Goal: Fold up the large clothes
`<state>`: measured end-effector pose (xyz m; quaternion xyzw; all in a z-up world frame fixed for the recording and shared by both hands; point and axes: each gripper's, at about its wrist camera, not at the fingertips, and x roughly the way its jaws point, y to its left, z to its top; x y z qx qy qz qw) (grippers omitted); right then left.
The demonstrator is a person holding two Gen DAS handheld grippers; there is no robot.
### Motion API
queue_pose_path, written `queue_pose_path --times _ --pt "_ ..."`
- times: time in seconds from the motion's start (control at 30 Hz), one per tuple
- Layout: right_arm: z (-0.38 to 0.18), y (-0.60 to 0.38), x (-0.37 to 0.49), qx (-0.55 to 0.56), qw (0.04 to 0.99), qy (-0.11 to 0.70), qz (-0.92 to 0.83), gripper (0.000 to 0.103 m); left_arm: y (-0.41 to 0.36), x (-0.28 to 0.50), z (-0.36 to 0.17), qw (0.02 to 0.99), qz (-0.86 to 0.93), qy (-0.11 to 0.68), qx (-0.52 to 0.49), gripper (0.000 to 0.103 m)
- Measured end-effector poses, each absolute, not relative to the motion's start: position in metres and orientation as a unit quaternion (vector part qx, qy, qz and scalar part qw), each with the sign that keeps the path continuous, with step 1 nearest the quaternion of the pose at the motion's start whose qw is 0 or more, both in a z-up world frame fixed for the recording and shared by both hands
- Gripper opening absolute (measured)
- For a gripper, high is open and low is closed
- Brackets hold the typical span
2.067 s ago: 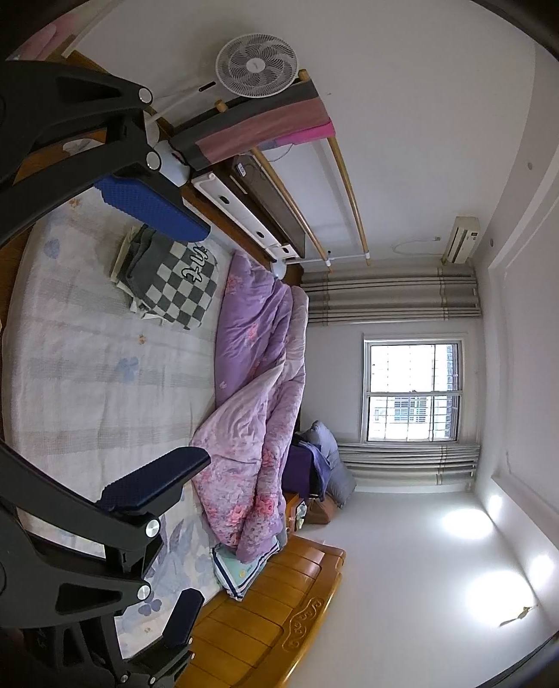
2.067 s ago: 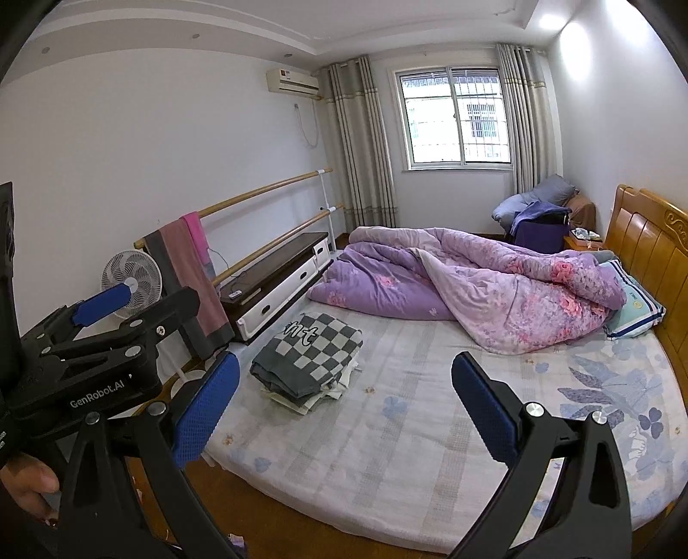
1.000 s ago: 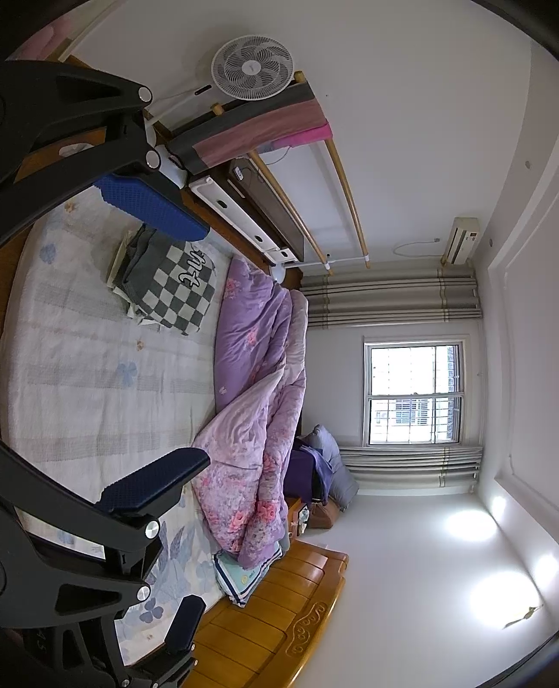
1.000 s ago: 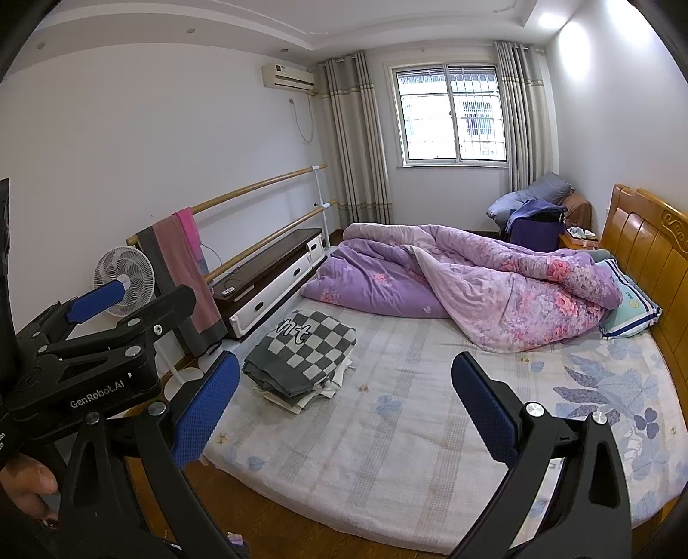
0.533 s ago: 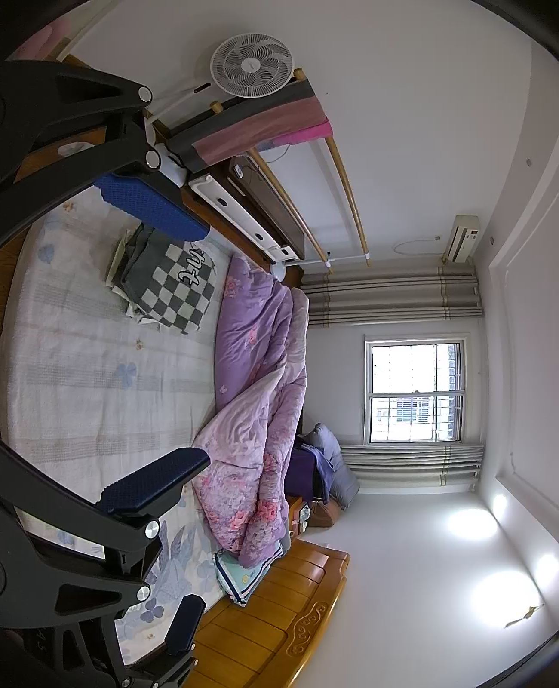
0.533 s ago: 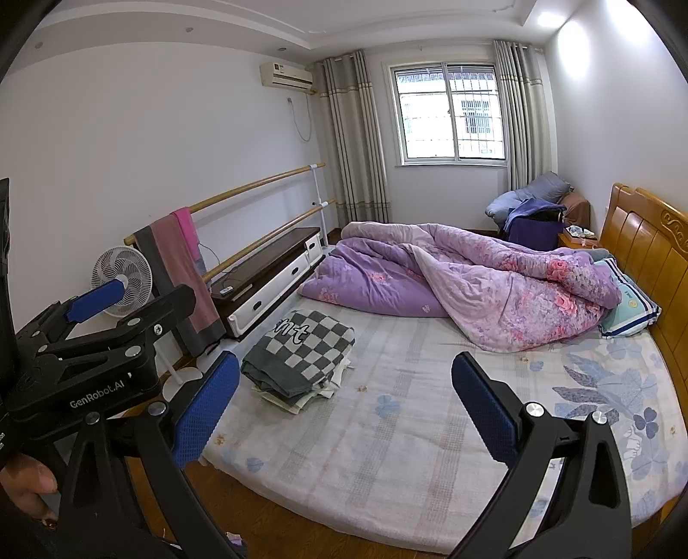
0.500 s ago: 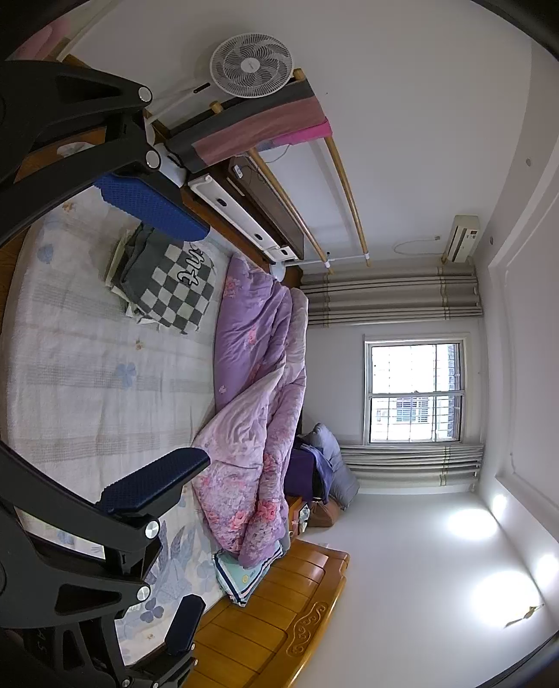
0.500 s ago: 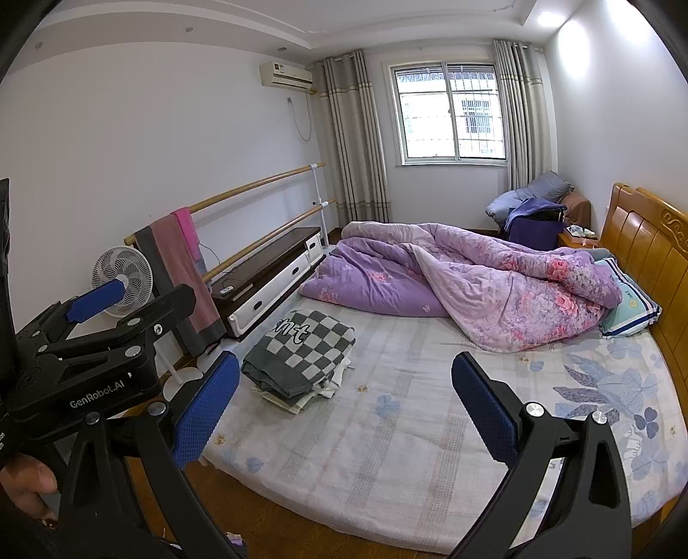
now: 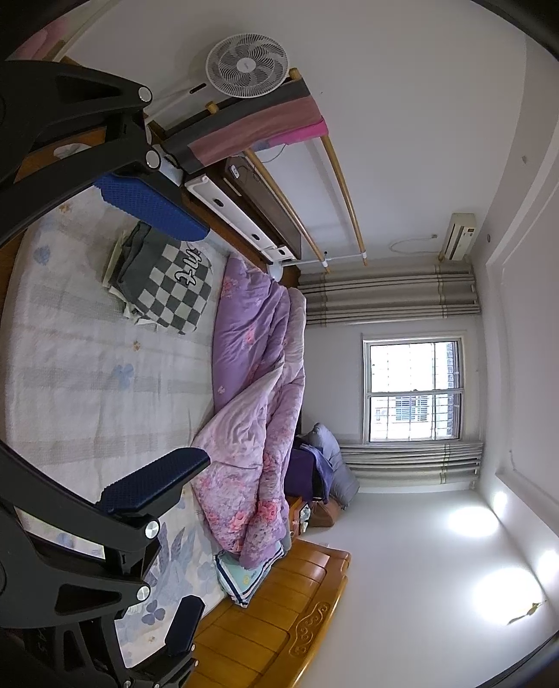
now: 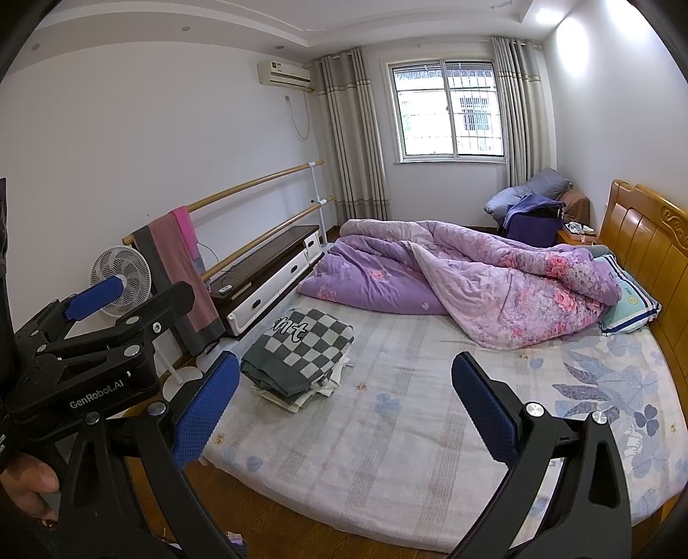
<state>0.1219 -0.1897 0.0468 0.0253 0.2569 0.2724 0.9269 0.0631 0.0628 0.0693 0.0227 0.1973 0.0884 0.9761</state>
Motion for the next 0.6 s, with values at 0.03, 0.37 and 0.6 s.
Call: queue_pose_path --times 0.03,0.37,0.6 --pt "0.0468 -0.1897 0.1221 0.025 0.927 0.257 0.272 0.096 0.0631 0.0636 0.0700 0.976 0.089 0.197 0.024 0.097" --pt "0.0445 -0.1892 0.1261 0.029 0.925 0.263 0.273 0.095 0.0648 0.0661 0.0666 0.975 0.092 0.201 0.024 0.097" --pt "0.0434 -0.1897 0.1281 0.031 0.924 0.266 0.274 0.096 0.0655 0.0657 0.0648 0.975 0.092 0.202 0.024 0.097"
